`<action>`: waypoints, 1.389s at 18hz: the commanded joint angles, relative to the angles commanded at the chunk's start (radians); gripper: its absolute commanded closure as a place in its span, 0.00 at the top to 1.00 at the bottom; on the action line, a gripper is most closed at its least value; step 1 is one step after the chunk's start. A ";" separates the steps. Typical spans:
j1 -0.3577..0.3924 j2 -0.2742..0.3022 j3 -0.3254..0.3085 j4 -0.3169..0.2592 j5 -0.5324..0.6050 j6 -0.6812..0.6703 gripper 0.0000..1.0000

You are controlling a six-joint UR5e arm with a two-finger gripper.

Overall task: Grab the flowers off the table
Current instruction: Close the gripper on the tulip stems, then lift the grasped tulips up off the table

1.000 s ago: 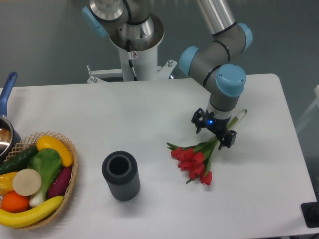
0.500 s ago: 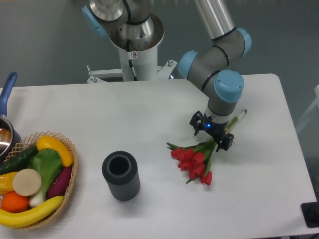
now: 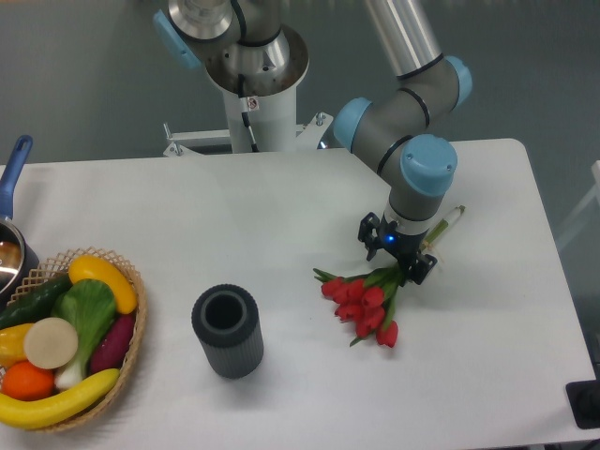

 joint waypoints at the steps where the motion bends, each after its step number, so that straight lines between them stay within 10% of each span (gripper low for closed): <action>1: 0.000 0.000 0.000 -0.002 0.002 -0.002 0.45; 17: -0.018 0.073 0.037 -0.002 -0.015 -0.046 0.28; 25: 0.006 0.235 0.051 -0.002 -0.342 -0.196 0.28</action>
